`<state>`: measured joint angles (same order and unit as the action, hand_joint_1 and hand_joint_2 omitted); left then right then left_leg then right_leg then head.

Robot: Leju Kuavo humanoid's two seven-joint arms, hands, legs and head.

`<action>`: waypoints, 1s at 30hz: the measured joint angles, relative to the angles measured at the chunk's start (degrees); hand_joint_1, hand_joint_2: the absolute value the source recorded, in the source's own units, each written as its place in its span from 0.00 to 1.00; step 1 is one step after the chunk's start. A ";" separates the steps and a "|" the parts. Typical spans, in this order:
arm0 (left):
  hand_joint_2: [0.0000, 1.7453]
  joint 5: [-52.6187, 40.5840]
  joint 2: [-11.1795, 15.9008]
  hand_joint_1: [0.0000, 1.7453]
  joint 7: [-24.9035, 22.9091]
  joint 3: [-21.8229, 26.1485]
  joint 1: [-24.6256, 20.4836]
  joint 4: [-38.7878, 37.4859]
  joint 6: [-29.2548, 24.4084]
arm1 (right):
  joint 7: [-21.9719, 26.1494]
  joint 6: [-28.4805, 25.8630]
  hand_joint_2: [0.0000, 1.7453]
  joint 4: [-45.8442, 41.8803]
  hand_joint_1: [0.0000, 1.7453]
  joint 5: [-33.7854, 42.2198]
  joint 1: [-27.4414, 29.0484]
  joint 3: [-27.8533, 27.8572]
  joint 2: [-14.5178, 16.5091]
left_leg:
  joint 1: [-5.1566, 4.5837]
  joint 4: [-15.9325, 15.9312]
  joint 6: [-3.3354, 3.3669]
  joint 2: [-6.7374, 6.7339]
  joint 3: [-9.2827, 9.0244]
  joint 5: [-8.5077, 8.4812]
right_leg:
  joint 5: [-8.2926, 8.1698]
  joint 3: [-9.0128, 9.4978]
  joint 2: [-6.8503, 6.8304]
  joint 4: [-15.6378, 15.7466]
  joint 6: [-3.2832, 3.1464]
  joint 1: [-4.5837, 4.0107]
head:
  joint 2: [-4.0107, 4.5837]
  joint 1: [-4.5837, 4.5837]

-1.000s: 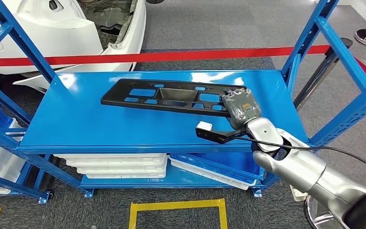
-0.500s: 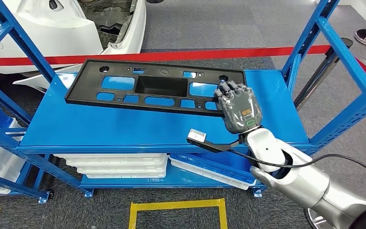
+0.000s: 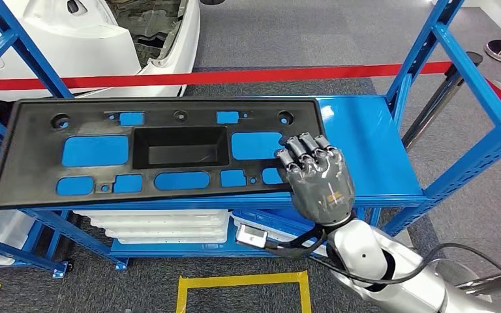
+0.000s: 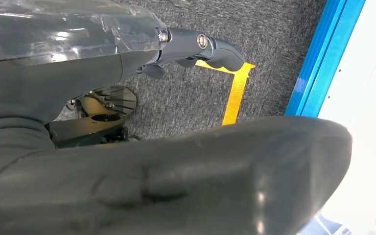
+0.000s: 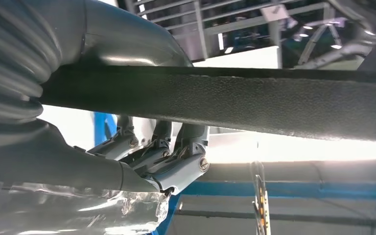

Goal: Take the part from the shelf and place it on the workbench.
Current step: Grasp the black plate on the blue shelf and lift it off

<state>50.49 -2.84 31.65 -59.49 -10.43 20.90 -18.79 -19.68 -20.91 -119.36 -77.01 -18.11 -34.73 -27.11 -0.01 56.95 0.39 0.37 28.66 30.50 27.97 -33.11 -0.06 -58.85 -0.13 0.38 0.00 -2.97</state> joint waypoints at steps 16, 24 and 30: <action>0.00 -1.03 0.00 0.00 0.19 0.00 -0.06 0.00 0.25 | 4.06 -8.91 1.00 -2.60 1.00 -3.01 6.82 -2.24 7.54 | 0.00 0.00 0.00 -0.01 -0.01 0.00 | 0.01 -0.01 0.02 0.01 0.00 0.01 | 0.00 -0.01; 0.00 -1.28 0.00 0.00 -0.17 0.00 -0.10 0.00 0.30 | 3.68 -13.47 1.00 -4.56 1.00 -3.39 9.62 -0.33 8.71 | -0.01 0.00 0.00 -0.01 -0.02 0.00 | 0.01 0.00 0.02 0.01 0.00 0.01 | 0.00 0.00; 0.00 -1.32 0.00 0.00 -0.44 0.00 -0.10 0.00 0.42 | 3.78 -16.40 1.00 -5.83 1.00 -3.44 11.95 1.69 8.97 | -0.01 0.00 0.00 -0.02 -0.03 0.00 | 0.01 -0.01 0.03 0.01 0.00 0.00 | 0.00 0.00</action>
<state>49.17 -2.84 31.21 -59.49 -10.54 20.90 -18.37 -15.91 -37.32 -125.19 -80.45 -6.16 -33.04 -18.14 -0.02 56.95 0.38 0.34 28.64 30.51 27.98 -33.12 -0.04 -58.84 -0.13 0.38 0.00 -2.97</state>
